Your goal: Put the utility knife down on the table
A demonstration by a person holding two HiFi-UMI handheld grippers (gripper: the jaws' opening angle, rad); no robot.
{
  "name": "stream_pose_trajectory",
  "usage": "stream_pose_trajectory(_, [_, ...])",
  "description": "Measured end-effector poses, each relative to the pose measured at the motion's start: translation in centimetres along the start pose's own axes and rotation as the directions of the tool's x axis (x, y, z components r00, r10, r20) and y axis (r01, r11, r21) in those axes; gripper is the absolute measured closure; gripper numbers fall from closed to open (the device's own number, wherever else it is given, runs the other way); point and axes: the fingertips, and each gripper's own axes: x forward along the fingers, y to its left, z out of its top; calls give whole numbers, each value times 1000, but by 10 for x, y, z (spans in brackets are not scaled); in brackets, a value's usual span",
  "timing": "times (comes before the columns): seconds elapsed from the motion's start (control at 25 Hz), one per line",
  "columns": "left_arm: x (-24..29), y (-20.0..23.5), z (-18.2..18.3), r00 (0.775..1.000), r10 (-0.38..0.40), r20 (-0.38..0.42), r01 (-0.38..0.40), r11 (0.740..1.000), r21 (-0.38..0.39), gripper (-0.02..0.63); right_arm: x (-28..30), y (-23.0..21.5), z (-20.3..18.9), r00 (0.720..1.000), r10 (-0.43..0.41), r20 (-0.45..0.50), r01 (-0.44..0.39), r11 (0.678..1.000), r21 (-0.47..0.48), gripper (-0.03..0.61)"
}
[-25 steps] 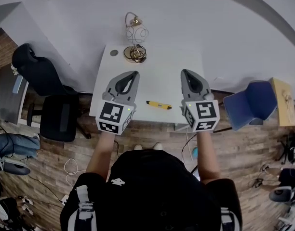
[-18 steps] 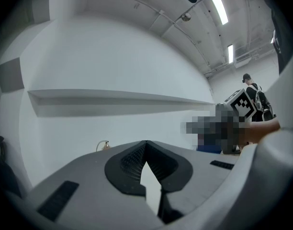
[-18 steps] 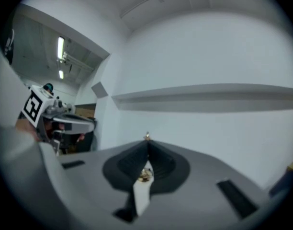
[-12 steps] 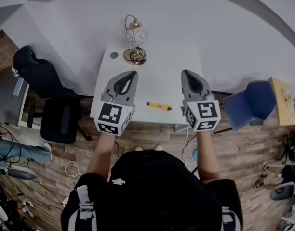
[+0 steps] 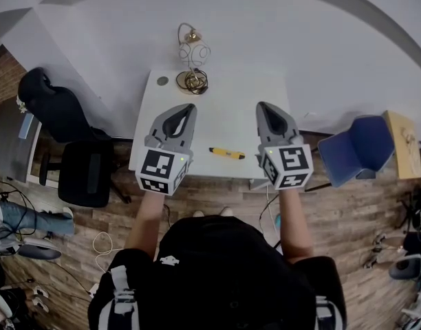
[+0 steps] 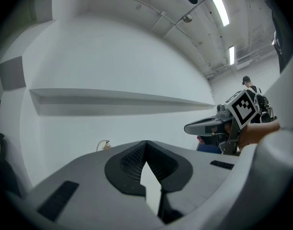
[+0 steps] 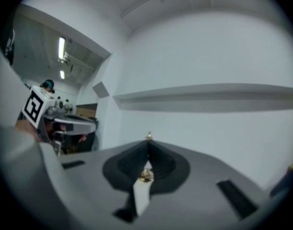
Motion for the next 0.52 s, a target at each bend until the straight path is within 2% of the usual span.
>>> stream_pose_trajectory(0.52, [2,4,2,1000,7,6,-7,1000,-5,598,5,5,5,1000,14,6,-13,1000,-12,545])
